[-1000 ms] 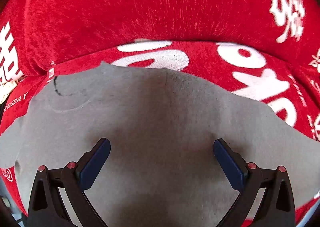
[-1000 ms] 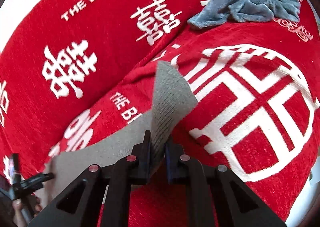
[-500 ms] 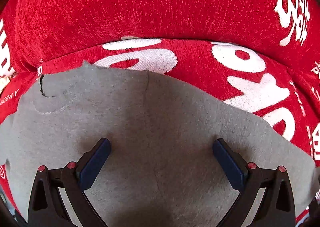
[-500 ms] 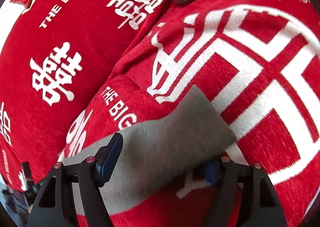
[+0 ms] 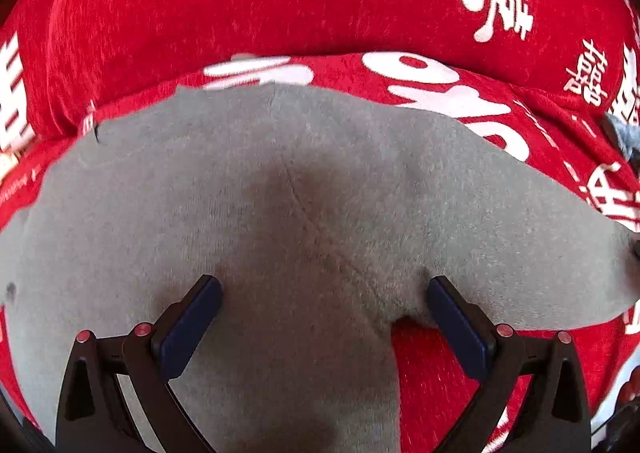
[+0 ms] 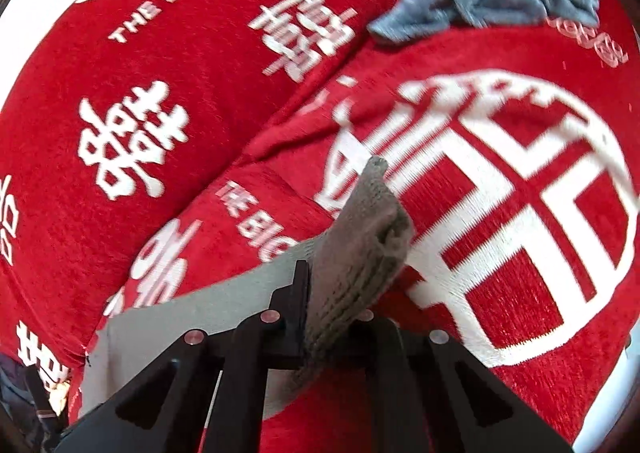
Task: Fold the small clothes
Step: 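Fold the held sleeve across the sweatshirt body and open the right gripper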
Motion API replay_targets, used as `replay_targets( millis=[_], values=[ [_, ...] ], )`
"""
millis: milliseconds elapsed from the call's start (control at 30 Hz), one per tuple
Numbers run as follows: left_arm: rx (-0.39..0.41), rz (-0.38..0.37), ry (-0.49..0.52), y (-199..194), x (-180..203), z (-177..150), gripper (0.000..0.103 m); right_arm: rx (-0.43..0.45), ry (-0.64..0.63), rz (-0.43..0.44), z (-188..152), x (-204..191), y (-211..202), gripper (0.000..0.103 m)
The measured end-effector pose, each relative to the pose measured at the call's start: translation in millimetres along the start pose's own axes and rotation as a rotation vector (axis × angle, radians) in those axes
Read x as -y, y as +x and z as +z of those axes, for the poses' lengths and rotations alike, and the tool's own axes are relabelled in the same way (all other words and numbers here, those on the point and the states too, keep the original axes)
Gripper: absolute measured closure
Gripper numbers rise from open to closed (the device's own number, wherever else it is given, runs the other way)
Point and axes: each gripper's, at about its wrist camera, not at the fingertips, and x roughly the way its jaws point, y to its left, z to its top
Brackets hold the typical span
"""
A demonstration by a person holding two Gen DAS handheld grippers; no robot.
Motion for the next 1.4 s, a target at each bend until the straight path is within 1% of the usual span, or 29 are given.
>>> replay_targets(
  millis=[33,100,200,267,400,433,467,500,533,567,600,633,667,733,833,933,1000,1067,1100,1133,1167,1233,1267,1333,1400],
  values=[
    [-0.006,-0.019,-0.013,-5,-3,-1,0.0,0.019,-0.021,0.008,3,-11,-9,0.096],
    [0.013,-0.04,-0.028,-15,-11,-2,0.0,0.063,-0.081,0.015,8,-39,-29,0.096],
    [0.058,-0.029,-0.047,-31,-33,-14,0.0,0.104,-0.164,0.043,9,-86,-50,0.096],
    [0.06,-0.011,-0.093,-33,-61,-24,0.0,0.114,-0.239,0.08,5,-134,-63,0.096],
    [0.042,-0.006,-0.233,-35,-125,-36,0.0,0.111,-0.375,0.174,-15,-235,-78,0.096],
    [0.043,-0.005,-0.281,-37,-148,-39,0.0,0.112,-0.421,0.207,-25,-268,-83,0.096],
    [0.047,-0.004,-0.308,-40,-163,-42,0.0,0.113,-0.471,0.241,-37,-303,-89,0.096],
    [0.054,-0.001,-0.339,-43,-181,-45,0.0,0.112,-0.505,0.265,-48,-325,-93,0.096],
    [0.063,0.003,-0.367,-46,-199,-48,0.0,0.109,-0.561,0.304,-67,-362,-98,0.096],
    [0.071,0.008,-0.39,-50,-213,-51,0.0,0.109,-0.595,0.319,-81,-381,-99,0.096],
    [0.079,0.012,-0.411,-53,-227,-54,0.0,0.107,-0.65,0.336,-104,-411,-99,0.096],
    [0.089,0.019,-0.441,-58,-248,-60,0.0,0.095,-0.689,0.345,-125,-433,-95,0.096],
    [0.094,0.024,-0.458,-60,-260,-63,0.0,0.076,-0.71,0.349,-140,-446,-89,0.096],
    [0.108,0.039,-0.5,-64,-293,-74,0.0,0.007,-0.758,0.345,-182,-477,-67,0.096],
    [0.112,0.051,-0.553,-63,-331,-93,0.0,-0.093,-0.825,0.303,-242,-504,-25,0.096],
    [0.098,0.047,-0.599,-55,-358,-109,0.0,-0.191,-0.884,0.227,-296,-517,20,0.096],
    [0.09,0.038,-0.625,-50,-371,-120,0.0,-0.236,-0.905,0.19,-318,-516,41,0.096],
    [0.08,0.029,-0.648,-45,-375,-126,0.0,-0.292,-0.926,0.16,-342,-512,61,0.096],
    [0.078,0.018,-0.661,-43,-378,-130,0.0,-0.317,-0.932,0.163,-348,-513,66,0.093],
    [0.078,0.007,-0.669,-43,-379,-132,0.0,-0.354,-0.94,0.166,-355,-513,71,0.089],
    [0.079,0.001,-0.673,-43,-379,-134,0.0,-0.375,-0.955,0.165,-361,-514,74,0.081],
    [0.085,-0.007,-0.676,-45,-376,-134,0.0,-0.407,-1.006,0.193,-368,-521,69,0.035],
    [0.089,-0.008,-0.676,-46,-375,-134,0.0,-0.41,-1.017,0.219,-366,-524,63,0.029],
    [0.104,-0.006,-0.67,-53,-373,-135,0.0,-0.387,-1.024,0.297,-357,-530,41,0.028],
    [0.125,0.012,-0.664,-62,-369,-134,0.0,-0.39,-1.002,0.386,-336,-530,17,0.028]
  ],
)
